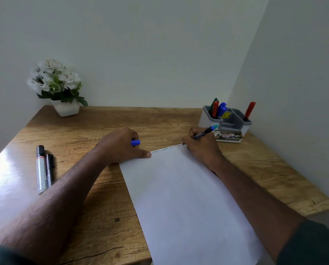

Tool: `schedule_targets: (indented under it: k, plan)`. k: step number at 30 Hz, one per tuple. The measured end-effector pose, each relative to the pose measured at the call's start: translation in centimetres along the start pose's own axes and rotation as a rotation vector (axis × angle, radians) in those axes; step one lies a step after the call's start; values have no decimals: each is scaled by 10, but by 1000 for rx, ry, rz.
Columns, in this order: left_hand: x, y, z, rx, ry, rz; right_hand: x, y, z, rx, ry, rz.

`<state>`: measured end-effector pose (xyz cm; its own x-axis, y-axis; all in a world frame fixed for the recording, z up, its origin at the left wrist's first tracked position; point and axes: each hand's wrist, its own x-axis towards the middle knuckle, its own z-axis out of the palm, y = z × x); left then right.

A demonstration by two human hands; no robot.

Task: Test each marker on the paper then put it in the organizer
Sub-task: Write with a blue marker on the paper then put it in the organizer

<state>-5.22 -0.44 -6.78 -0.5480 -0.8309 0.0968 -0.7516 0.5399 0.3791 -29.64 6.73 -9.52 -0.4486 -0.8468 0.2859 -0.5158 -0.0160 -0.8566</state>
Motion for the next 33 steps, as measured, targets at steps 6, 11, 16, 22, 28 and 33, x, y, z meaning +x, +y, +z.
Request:
schedule_targets:
  k: [6,11,16,22,28,33]
  plan:
    - [0,-2,2,-9,6,-8,-1,-2,-2,37,14,0]
    - [-2,1,-1,-32,-7,-5,-4,-5,-9,197,90,-29]
    - [-4,7,0,-318,34,79,-11,-16,-6,165,5,-174]
    - [-3,7,3,-423,4,287,-20,-26,2,479,-210,-218]
    - [-1,8,4,-613,53,262,-17,-17,-2,596,-282,-208]
    - [-2,9,4,-538,82,321,-16,-15,0,655,-347,-189]
